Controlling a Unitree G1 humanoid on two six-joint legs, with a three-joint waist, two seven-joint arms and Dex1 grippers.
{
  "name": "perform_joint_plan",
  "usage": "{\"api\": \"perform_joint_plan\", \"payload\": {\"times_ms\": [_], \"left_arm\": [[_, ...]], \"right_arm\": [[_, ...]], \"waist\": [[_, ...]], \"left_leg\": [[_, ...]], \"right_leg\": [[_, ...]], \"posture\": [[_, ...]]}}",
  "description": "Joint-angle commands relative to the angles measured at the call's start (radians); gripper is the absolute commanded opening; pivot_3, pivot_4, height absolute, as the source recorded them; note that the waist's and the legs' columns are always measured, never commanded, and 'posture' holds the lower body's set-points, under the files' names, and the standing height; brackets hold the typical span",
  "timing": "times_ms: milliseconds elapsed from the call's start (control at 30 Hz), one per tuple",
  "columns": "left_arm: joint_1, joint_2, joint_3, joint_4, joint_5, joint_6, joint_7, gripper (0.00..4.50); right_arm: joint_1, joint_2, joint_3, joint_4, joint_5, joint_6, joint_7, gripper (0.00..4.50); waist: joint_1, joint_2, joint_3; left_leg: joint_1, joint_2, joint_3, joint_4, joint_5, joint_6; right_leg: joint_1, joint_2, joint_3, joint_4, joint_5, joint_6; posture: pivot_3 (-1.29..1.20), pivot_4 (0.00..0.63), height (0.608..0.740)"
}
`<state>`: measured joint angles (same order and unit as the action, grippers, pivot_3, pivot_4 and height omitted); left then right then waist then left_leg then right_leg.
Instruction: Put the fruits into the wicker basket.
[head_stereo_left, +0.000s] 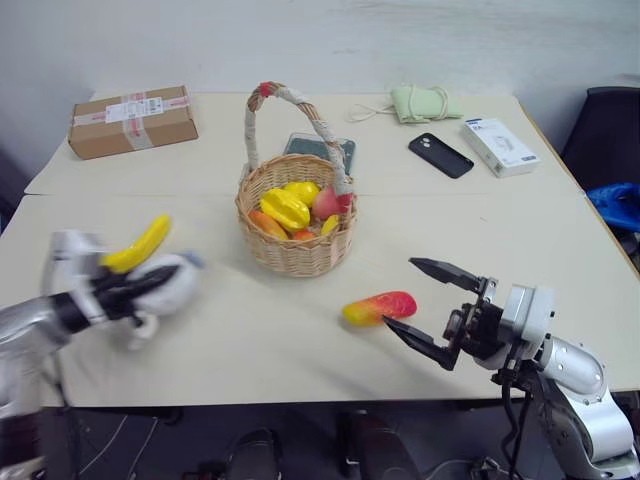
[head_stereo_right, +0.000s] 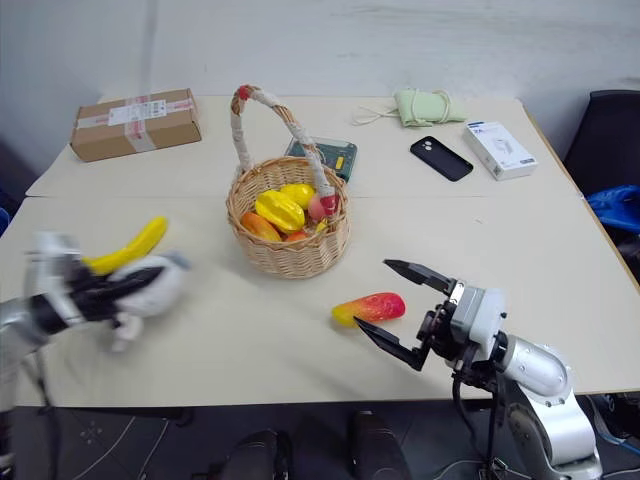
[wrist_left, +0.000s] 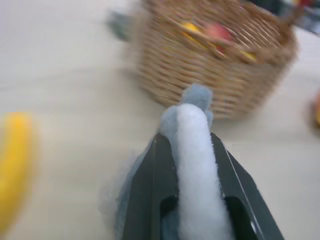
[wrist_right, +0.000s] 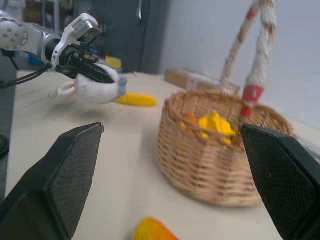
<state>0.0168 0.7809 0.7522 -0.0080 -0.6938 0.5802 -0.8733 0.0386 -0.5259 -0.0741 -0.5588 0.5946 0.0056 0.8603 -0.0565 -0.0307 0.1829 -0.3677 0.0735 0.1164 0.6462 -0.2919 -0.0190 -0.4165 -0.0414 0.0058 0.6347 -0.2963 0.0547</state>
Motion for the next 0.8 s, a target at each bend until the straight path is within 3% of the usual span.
{"api": "perform_joint_plan", "payload": {"times_ms": [33,167,333,500,567,800], "left_arm": [[-0.019,0.009,0.212,0.152,-0.001,-0.054,0.172,0.20],[-0.111,0.042,0.277,0.381,0.075,-0.211,0.341,0.20],[-0.198,0.025,0.157,0.587,0.195,-0.412,0.388,0.20],[-0.248,0.066,0.106,0.769,0.237,-0.472,0.432,0.20],[-0.289,0.064,0.144,0.802,0.165,-0.400,0.439,0.97],[-0.270,0.067,0.150,0.763,0.157,-0.492,0.423,3.16]], "right_arm": [[-0.071,0.046,0.016,-0.032,0.001,-0.012,-0.051,4.50],[-0.135,0.083,0.046,0.015,-0.040,-0.023,-0.064,4.50],[-0.172,0.099,0.079,0.057,-0.065,-0.027,-0.047,4.50],[-0.175,0.091,0.068,0.063,-0.070,-0.022,-0.050,4.50],[-0.158,0.084,0.062,0.052,-0.066,-0.015,-0.049,4.50],[-0.126,0.073,0.056,0.031,-0.059,-0.011,-0.048,4.50]], "waist": [[0.006,-0.001,0.000],[0.029,-0.005,-0.002],[0.036,-0.010,-0.006],[0.023,-0.016,-0.009],[0.024,-0.016,-0.009],[0.025,-0.016,-0.009]], "left_leg": [[0.000,0.000,-0.001,0.000,0.000,0.000],[-0.001,-0.003,-0.003,0.001,0.000,-0.001],[-0.003,-0.006,-0.005,-0.002,-0.002,-0.002],[-0.003,-0.007,-0.004,-0.006,-0.004,-0.001],[-0.002,-0.007,-0.003,-0.011,-0.002,0.000],[-0.002,-0.005,-0.002,-0.016,0.002,-0.001]], "right_leg": [[0.000,0.000,-0.001,0.000,0.000,0.000],[0.000,-0.003,-0.003,0.000,-0.003,-0.005],[0.002,-0.010,-0.006,-0.005,-0.005,-0.010],[0.001,-0.020,-0.024,-0.007,-0.001,-0.002],[0.000,-0.021,-0.028,-0.007,-0.001,-0.003],[-0.003,-0.021,-0.034,-0.006,-0.002,-0.005]], "posture": [[0.00,0.150,0.740],[0.00,0.150,0.740],[0.00,0.150,0.740],[0.00,0.150,0.740],[0.00,0.150,0.740],[0.00,0.150,0.740]]}}
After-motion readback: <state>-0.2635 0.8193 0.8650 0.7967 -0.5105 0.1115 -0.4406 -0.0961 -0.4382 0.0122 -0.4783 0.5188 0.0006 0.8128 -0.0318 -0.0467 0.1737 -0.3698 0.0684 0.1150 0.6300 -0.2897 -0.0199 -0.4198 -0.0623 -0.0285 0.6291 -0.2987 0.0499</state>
